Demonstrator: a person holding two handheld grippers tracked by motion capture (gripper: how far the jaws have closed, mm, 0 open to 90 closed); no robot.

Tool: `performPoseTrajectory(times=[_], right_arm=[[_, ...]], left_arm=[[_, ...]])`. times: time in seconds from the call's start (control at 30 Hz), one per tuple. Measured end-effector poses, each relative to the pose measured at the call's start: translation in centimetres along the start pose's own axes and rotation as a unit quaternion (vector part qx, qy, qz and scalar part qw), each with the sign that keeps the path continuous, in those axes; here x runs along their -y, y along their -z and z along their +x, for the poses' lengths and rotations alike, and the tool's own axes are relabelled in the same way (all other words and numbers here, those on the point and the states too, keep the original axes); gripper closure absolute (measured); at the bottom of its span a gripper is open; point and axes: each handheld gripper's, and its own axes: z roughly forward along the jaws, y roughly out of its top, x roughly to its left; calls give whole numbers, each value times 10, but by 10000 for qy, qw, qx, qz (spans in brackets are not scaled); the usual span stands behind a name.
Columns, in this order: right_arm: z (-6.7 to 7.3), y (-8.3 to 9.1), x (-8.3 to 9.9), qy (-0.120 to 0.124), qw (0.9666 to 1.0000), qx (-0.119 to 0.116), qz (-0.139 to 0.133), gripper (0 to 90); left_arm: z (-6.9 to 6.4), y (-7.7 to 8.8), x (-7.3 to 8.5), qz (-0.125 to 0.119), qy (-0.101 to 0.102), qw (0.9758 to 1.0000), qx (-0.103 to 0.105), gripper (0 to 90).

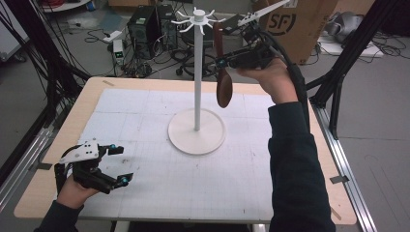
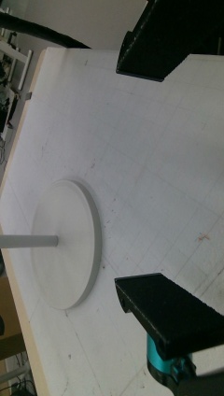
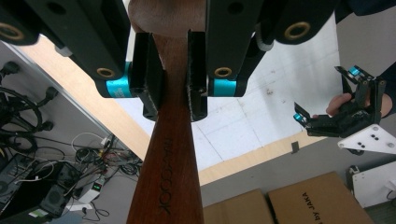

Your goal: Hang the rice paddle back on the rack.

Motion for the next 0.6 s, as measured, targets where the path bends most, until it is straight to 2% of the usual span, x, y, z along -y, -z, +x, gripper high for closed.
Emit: performPoseTrajectory(times=[0.07,0.2,0.3,0.43,0.6], right_arm=[[0,0,0,23,10000,-19,0,762],[-1,3,1,-44,10000,19,-85,657],[-2,6,3,-8,9999,24,-125,620],[1,11,9,-76,9997,-113,-226,561],[5,12,15,6,9992,-281,-283,442]], left_arm=[[0,0,0,16,-7,10000,7,16],[-1,0,0,-15,5,10000,2,16],[0,1,0,-20,9,10000,-13,16],[0,0,0,3,-18,10000,-13,16],[0,1,0,-11,-3,10000,-24,16]])
